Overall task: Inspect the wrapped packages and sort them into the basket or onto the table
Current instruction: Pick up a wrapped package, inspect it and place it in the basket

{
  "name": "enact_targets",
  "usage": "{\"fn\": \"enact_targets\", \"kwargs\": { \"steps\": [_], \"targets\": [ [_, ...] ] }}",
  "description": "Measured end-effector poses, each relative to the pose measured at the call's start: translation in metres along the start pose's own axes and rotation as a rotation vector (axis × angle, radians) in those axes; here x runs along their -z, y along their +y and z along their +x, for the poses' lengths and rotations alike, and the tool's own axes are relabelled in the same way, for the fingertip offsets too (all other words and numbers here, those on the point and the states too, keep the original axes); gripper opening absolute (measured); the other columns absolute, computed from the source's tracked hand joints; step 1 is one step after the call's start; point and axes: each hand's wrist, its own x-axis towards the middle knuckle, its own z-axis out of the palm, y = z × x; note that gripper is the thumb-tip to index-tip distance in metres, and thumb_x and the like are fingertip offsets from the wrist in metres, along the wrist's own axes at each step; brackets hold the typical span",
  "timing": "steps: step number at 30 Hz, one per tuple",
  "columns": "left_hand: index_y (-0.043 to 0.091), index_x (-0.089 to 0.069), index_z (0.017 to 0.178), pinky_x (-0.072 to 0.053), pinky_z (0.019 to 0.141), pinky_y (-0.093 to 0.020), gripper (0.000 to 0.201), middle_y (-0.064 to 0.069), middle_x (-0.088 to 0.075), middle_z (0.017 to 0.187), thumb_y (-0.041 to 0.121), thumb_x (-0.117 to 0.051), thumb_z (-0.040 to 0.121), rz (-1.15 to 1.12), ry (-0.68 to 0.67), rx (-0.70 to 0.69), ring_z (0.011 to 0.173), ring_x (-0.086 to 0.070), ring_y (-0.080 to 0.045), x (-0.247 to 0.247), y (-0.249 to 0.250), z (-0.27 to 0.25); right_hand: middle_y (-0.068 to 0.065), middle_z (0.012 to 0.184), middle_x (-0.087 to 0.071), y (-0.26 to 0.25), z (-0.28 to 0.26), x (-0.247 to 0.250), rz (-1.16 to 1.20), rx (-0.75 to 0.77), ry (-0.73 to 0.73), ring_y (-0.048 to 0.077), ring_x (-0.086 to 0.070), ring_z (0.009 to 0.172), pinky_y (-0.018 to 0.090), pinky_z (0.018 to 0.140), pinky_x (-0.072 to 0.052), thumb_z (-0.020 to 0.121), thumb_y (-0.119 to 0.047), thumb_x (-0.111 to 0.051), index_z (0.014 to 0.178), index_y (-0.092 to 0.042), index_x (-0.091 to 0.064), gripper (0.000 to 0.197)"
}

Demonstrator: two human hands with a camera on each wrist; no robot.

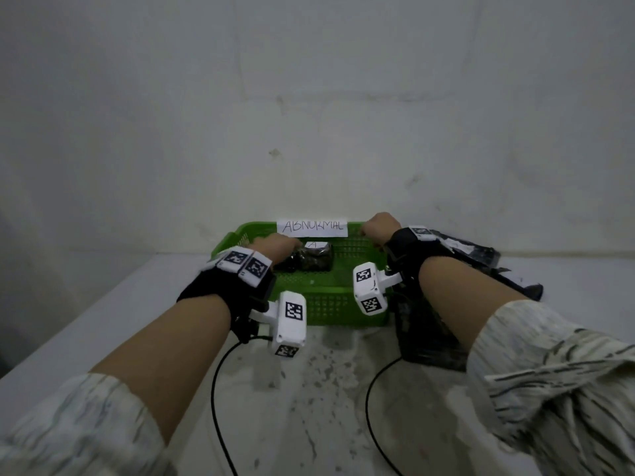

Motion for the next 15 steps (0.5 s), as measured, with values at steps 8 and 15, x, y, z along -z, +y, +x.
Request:
{"fn": "enact_targets", "kwargs": {
  "steps": [8,15],
  "targets": [
    [0.007,-0.045,0.138,-0.028,0.110,-0.034,0.048,-0.013,-0.043,0.145,0.037,-0.032,0.102,0.168,-0.315,-0.221,0.133,-0.041,-0.026,-0.075,0.061,-0.053,0.002,0.060,-0.045,0.038,-0.045,0.039,0.244,0.129,0.039,0.006,-0.044,0.039,0.014,0.031,-0.030,0.092,-0.008,-0.057,0.069,-0.015,-0.050,0.025],
    [0.003,-0.043,0.140,-0.029,0.108,-0.030,0.054,-0.016,-0.041,0.146,0.040,-0.027,0.103,0.303,-0.324,-0.234,0.133,-0.040,-0.027,-0.086,0.066,-0.059,0.015,0.081,-0.065,0.074,-0.069,0.065,-0.422,0.077,-0.162,0.022,-0.057,0.068,0.021,0.050,-0.043,0.092,-0.013,-0.058,0.098,-0.002,-0.066,0.015]
  ]
}}
